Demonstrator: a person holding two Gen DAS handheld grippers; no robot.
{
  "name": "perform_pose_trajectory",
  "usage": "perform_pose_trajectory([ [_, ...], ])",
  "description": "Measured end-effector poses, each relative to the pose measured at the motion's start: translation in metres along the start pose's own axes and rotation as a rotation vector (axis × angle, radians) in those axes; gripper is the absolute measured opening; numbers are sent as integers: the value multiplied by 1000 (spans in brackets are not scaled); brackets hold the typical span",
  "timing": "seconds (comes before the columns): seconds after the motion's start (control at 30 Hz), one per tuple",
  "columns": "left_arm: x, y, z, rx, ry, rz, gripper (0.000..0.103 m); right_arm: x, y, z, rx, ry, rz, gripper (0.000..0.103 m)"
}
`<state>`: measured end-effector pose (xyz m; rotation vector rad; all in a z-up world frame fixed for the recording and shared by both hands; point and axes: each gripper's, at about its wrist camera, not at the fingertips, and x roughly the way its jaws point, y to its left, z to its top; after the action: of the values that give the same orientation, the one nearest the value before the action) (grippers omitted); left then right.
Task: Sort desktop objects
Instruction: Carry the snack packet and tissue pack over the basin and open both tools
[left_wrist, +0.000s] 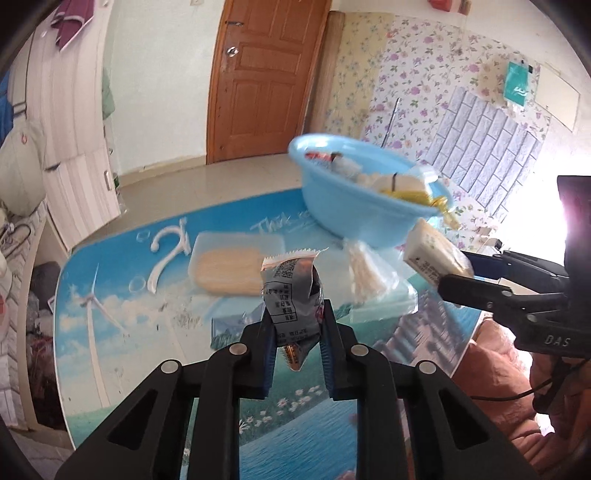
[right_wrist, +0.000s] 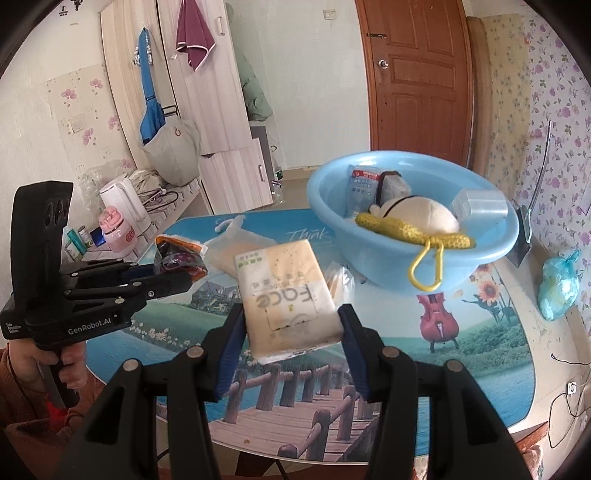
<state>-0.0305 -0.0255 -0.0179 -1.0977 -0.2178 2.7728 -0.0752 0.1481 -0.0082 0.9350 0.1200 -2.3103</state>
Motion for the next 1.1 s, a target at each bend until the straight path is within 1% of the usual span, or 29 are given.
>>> perform_pose_trajectory([
  [0.13,-7,-9,15,19,-42,0,19,-8,-6,11,5,-44,-12,49],
  [0.43,-7,-13,21,0,-27,-11,19,-12,-21,24,31,-77,-20,49],
  [0.63,-12,-22,36,26,-49,-13,19,-15,-30,32,41,-101,-17,49],
  [0.8,-15,-32,53,37,-76,-43,19,-20,-36,47,45,-147,-17,49],
  [0.93,-9,-42,68,45,-88,-60,19,-17,-44,59,52,-148,-30,49],
  [1.1,9,-57,91,69,-91,-76,19,-9,-58,67,69,-143,-37,49],
])
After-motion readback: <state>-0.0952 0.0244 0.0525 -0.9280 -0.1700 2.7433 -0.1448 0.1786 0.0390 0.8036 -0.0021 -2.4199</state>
